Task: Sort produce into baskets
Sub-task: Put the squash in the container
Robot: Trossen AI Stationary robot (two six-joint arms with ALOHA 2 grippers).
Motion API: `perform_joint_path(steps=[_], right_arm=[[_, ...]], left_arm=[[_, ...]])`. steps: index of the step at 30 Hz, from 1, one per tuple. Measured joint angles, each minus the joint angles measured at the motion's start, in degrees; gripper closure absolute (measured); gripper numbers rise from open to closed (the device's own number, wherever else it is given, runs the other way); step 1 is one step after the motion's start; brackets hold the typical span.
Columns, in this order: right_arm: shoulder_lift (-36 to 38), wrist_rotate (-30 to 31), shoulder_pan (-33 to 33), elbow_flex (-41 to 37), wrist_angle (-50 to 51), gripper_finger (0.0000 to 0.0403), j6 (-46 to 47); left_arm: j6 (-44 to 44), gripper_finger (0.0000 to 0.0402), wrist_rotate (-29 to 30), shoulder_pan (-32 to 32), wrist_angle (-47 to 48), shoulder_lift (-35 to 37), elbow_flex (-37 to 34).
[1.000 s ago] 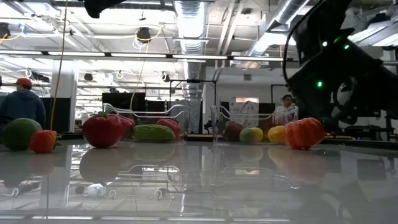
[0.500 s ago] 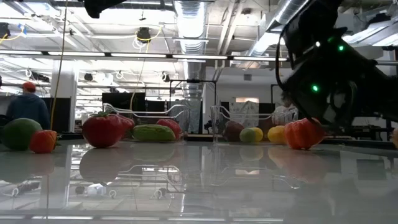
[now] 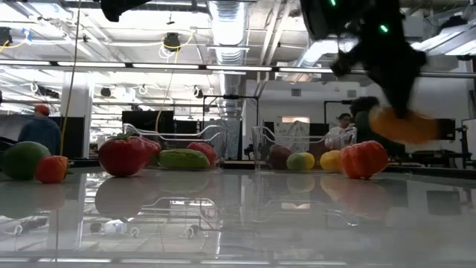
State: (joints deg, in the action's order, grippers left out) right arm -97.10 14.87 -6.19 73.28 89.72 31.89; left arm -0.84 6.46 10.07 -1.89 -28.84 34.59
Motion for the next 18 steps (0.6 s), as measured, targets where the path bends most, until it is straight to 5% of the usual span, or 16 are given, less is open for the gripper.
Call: perform_joint_path(steps=[7, 18], right_arm=[[1.56, 18.09, 0.93, 9.97, -5.89, 0.0177, -4.79], [-3.31, 13.28, 10.19, 10.97, -61.8, 0.0176, -37.86]], left_arm=[[0.0, 0.0093, 0.0, 0.0, -0.15, 0.0, 0.02], [0.0, 0.0093, 0.37, 0.0, -0.4, -0.02, 0.0]])
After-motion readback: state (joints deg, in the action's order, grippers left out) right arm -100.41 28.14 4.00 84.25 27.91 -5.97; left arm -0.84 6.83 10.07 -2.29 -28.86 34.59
